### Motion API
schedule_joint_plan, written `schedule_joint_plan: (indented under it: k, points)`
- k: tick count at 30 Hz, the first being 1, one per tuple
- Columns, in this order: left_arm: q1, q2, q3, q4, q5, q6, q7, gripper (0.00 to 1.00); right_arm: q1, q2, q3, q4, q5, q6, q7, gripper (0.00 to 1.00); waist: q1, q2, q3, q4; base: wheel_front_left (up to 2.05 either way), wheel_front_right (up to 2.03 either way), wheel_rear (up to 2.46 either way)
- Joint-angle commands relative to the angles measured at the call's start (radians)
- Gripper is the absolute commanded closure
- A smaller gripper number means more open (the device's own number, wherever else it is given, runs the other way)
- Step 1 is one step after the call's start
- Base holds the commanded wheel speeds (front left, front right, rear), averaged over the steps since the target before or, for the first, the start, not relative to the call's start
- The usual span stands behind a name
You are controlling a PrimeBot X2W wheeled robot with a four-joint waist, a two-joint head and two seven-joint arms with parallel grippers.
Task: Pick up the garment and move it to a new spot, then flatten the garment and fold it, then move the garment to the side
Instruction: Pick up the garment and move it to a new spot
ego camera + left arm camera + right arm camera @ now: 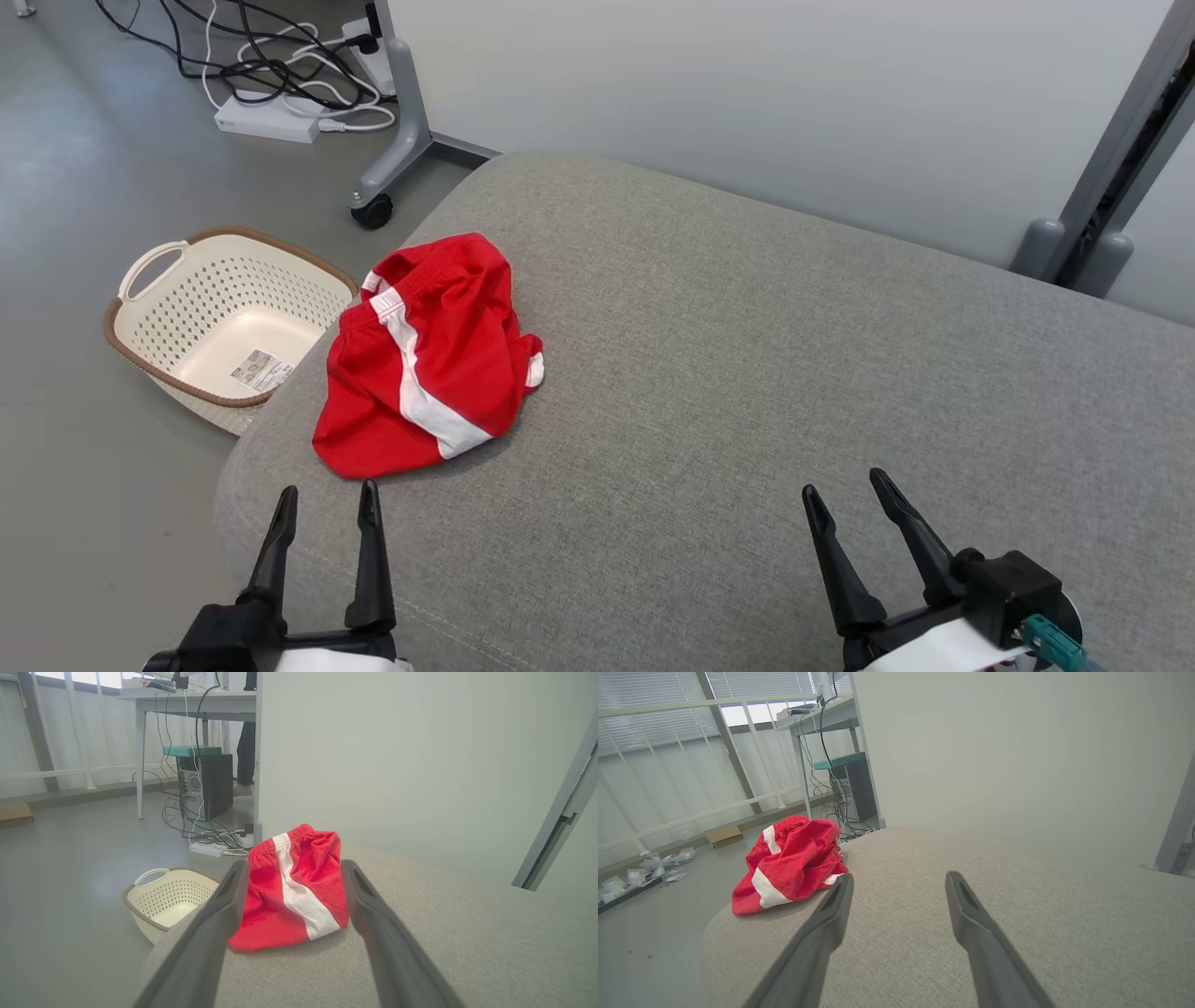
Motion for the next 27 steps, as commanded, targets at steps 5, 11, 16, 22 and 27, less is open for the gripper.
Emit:
schedule_joint_plan:
  k: [5,11,16,22,27]
  points:
    - [-0.047,0.003,0.027,-0.016,-0.081,0.021,-0.002,0.00,-0.031,-0.043,0.004,-0.010,-0.006,0.000,0.000,0.00,0.0000,0.0000,0.070,-0.035,0.00,0.00,0.00]
    - [-0.141,0.003,0.057,-0.011,-0.130,0.030,-0.002,0.00,-0.075,-0.096,0.005,-0.020,-0.012,0.000,0.000,0.00,0.0000,0.0000,0.167,-0.077,0.00,0.00,0.00]
    - [-0.247,0.003,0.074,0.009,-0.165,0.045,-0.002,0.00,-0.114,-0.146,-0.001,-0.035,-0.014,0.000,0.000,0.00,0.0000,0.0000,0.243,-0.102,0.00,0.00,0.00]
    - [-0.382,0.004,0.121,0.076,-0.184,0.028,-0.002,0.00,-0.154,-0.193,-0.018,-0.052,-0.013,0.000,0.000,0.00,0.0000,0.0000,0.318,-0.123,0.00,0.00,0.00]
    - [-0.470,0.004,0.166,0.193,-0.207,0.005,-0.002,0.00,-0.170,-0.216,-0.020,-0.057,-0.015,0.000,0.000,0.00,0.0000,0.0000,0.352,-0.135,0.00,0.00,0.00]
